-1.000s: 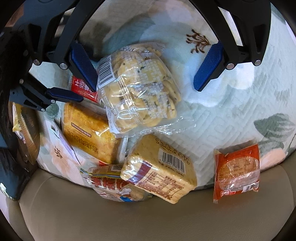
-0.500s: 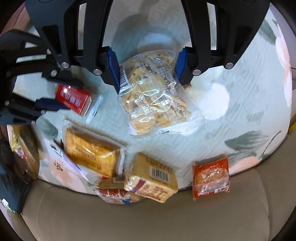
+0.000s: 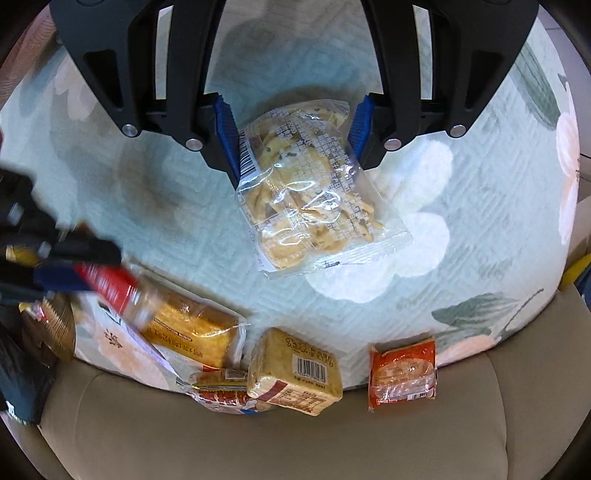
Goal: Organize snacks
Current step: 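Grasp the clear cracker bag with the left tool while the right tool lifts the red pack, then carry both held snacks over the gold bowl and open both tools, then move both open tools back toward the orange-red bread bag and yellow bread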
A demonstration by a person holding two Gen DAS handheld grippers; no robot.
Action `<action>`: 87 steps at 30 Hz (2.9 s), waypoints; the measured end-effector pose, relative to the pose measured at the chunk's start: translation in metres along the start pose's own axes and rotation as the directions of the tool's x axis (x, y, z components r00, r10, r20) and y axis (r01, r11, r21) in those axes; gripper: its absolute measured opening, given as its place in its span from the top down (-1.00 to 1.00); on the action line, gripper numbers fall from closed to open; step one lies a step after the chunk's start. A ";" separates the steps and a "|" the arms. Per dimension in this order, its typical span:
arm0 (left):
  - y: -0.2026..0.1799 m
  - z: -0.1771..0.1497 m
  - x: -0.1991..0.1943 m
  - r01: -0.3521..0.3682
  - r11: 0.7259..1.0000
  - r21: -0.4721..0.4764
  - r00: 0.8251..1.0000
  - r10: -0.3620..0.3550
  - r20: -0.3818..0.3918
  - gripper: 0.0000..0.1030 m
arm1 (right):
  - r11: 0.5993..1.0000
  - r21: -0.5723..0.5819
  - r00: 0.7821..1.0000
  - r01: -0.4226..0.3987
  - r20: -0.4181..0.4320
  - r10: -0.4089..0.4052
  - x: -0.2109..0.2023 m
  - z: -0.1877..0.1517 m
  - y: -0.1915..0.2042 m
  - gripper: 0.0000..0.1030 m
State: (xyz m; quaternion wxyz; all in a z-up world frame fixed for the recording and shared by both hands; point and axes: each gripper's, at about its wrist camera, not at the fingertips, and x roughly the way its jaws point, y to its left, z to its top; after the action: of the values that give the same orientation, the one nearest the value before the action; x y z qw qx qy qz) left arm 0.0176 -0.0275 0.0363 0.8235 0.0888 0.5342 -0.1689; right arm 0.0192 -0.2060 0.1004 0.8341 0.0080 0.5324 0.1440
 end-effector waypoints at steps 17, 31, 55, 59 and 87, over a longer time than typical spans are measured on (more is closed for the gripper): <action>-0.074 0.027 -0.058 -0.025 0.998 0.059 0.984 0.015 0.176 0.06 | 0.980 0.194 0.948 0.048 0.301 -0.105 -0.086 0.023 -0.067 0.33; -0.200 0.075 -0.098 0.185 0.966 0.183 0.944 -0.226 0.240 0.06 | 0.844 0.518 0.864 0.139 0.353 -0.359 -0.160 -0.028 -0.188 0.33; -0.289 0.092 -0.034 0.273 0.924 0.269 0.954 -0.297 0.052 -0.94 | 0.734 0.664 0.866 0.143 0.275 -0.418 -0.156 -0.059 -0.250 -0.91; -0.277 0.092 -0.028 0.247 0.935 0.253 0.962 -0.267 0.048 -0.94 | 0.736 0.661 0.869 0.150 0.267 -0.417 -0.156 -0.056 -0.247 -0.91; -0.171 0.096 -0.037 0.113 0.978 0.173 0.989 -0.128 0.073 -0.94 | 0.814 0.579 0.898 0.046 0.333 -0.288 -0.103 -0.010 -0.205 -0.91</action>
State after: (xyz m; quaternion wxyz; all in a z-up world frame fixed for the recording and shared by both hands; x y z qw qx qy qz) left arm 0.0214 -0.2106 0.1154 0.8231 0.1182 0.4874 -0.2665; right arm 0.0167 -0.4292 0.1534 0.8963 0.2325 0.3647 -0.0978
